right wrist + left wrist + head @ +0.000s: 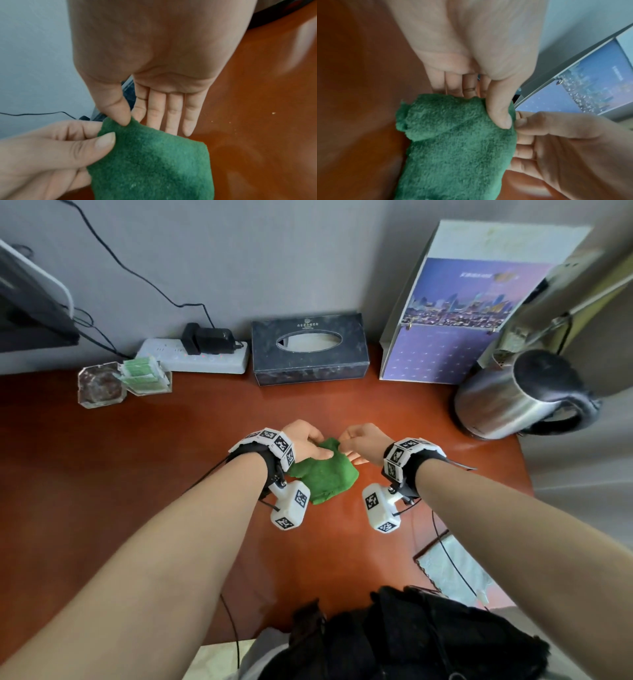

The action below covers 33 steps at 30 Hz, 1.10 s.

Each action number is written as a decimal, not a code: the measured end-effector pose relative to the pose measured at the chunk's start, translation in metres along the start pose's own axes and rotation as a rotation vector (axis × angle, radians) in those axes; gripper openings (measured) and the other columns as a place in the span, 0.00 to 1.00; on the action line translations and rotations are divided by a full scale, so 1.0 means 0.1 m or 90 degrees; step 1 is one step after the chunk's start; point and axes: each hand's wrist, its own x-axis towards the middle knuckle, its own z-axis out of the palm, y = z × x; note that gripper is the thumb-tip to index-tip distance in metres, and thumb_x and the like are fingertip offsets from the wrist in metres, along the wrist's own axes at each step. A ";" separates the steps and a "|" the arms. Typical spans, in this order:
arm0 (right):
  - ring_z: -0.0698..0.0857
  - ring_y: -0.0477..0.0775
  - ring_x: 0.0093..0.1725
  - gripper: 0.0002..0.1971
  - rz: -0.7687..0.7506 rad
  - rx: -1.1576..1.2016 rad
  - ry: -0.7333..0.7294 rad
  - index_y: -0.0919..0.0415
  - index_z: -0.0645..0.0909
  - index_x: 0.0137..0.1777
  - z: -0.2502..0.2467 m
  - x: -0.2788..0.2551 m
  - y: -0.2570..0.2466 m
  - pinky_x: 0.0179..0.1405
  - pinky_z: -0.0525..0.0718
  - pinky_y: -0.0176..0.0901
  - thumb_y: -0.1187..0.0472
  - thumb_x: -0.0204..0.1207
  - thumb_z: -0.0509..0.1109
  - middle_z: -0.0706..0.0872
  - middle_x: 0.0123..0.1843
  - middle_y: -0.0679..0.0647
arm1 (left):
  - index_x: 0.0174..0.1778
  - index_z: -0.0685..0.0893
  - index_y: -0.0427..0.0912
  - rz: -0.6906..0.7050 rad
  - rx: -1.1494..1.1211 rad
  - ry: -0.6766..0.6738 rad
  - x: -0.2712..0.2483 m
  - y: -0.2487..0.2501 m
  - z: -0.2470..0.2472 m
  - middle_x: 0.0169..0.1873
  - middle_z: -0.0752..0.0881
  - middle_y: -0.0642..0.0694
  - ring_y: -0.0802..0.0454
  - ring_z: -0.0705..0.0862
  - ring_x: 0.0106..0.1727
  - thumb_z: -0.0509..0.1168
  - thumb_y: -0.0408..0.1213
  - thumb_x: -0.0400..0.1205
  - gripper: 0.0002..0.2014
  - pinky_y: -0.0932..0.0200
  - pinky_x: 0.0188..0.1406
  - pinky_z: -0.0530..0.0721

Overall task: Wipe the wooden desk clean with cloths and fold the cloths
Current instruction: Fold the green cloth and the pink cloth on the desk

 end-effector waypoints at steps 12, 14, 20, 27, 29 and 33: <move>0.83 0.55 0.40 0.02 -0.046 0.132 0.098 0.57 0.86 0.43 -0.24 -0.91 -0.17 0.49 0.82 0.52 0.64 0.73 0.73 0.86 0.37 0.54 | 0.55 0.89 0.49 0.136 -0.239 0.077 -0.70 0.51 -0.17 0.51 0.92 0.48 0.47 0.90 0.56 0.74 0.52 0.77 0.15 0.43 0.63 0.85; 0.82 0.52 0.35 0.03 -0.046 0.148 0.090 0.56 0.84 0.40 -0.24 -1.08 -0.18 0.47 0.78 0.50 0.65 0.73 0.73 0.86 0.31 0.50 | 0.55 0.89 0.47 0.159 -0.299 0.091 -0.87 0.60 -0.18 0.52 0.92 0.46 0.45 0.90 0.57 0.74 0.51 0.76 0.16 0.40 0.63 0.85; 0.84 0.60 0.45 0.06 -0.122 0.201 0.131 0.63 0.83 0.45 -0.18 -1.56 -0.35 0.58 0.82 0.56 0.72 0.72 0.74 0.86 0.43 0.62 | 0.55 0.89 0.46 0.193 -0.393 0.211 -1.33 0.70 -0.23 0.52 0.92 0.43 0.43 0.90 0.56 0.74 0.47 0.77 0.14 0.37 0.63 0.85; 0.88 0.57 0.36 0.08 -0.239 0.266 0.201 0.64 0.81 0.55 0.05 -2.09 -0.61 0.34 0.91 0.48 0.67 0.78 0.73 0.88 0.42 0.58 | 0.47 0.87 0.46 0.170 -0.353 0.364 -1.95 0.82 -0.24 0.50 0.91 0.41 0.42 0.90 0.52 0.72 0.46 0.79 0.08 0.38 0.57 0.88; 0.89 0.55 0.34 0.09 -0.264 0.264 0.219 0.64 0.81 0.57 0.18 -2.23 -0.63 0.29 0.90 0.46 0.65 0.78 0.73 0.88 0.42 0.56 | 0.52 0.86 0.41 0.158 -0.379 0.382 -2.22 0.83 -0.20 0.52 0.91 0.38 0.40 0.90 0.53 0.73 0.41 0.80 0.09 0.38 0.57 0.88; 0.89 0.52 0.30 0.06 -0.283 0.273 0.200 0.62 0.82 0.54 0.55 -2.43 -0.64 0.25 0.87 0.43 0.64 0.79 0.72 0.89 0.43 0.57 | 0.60 0.83 0.34 0.153 -0.410 0.410 -2.73 0.69 -0.06 0.54 0.89 0.37 0.40 0.89 0.54 0.71 0.28 0.81 0.12 0.41 0.57 0.88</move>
